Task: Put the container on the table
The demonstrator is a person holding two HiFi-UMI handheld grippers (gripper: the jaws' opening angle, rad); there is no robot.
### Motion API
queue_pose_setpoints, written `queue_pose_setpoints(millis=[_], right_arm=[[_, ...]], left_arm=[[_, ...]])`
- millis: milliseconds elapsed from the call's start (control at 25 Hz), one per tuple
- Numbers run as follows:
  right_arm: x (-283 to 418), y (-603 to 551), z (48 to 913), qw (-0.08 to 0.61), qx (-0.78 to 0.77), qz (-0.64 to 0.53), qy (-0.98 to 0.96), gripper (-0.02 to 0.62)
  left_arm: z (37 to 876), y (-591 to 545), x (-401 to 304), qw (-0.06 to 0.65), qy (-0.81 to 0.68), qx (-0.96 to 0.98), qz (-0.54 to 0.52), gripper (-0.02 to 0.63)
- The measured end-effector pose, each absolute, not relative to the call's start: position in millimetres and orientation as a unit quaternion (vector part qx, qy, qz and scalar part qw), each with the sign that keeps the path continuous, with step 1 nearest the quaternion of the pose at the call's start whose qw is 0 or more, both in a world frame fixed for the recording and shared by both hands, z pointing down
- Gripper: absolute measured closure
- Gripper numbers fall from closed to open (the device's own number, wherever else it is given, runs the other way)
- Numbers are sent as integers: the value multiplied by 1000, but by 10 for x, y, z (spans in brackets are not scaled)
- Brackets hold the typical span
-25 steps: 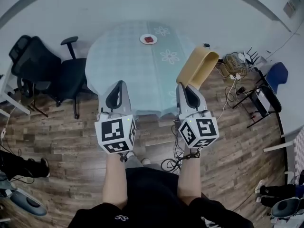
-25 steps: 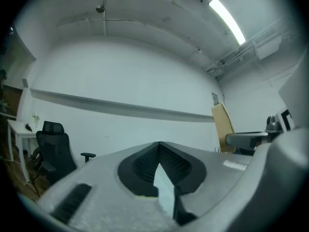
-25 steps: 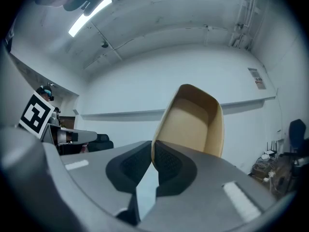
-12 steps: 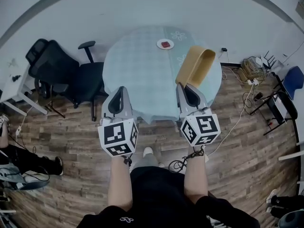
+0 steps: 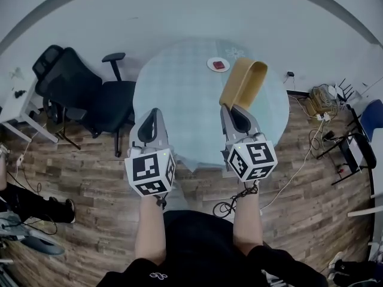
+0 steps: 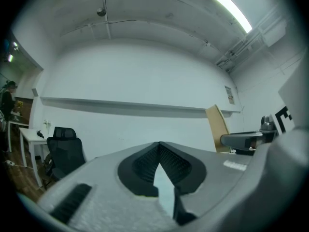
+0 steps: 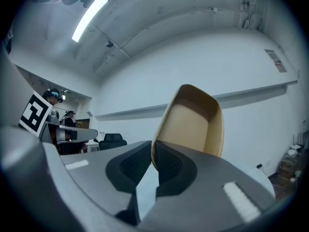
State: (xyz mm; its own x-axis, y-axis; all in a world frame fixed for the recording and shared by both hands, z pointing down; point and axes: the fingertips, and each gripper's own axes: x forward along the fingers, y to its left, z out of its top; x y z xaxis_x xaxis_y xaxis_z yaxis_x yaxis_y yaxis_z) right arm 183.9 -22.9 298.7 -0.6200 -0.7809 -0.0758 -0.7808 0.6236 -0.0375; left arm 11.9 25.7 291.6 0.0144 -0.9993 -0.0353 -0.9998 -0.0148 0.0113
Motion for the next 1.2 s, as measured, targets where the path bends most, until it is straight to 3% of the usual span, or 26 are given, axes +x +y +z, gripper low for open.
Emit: queue_pose_setpoints(millis=[360, 640, 880, 1200], right_arm=[[986, -1767, 3387, 17, -458, -37, 888, 566], [-146, -2995, 3855, -57, -459, -78, 883, 566], [-971, -3272, 4820, -234, -380, -98, 890, 566], [-1373, -3252, 6176, -422, -304, -161, 838, 566]], left_arm=[[3373, -1337, -842, -39, 694, -719, -7, 604], [3797, -2567, -2050, -97, 702, -704, -46, 604], [4344, -3023, -2575, -153, 701, -694, -62, 604], [5240, -3160, -2885, -226, 694, -673, -120, 604]])
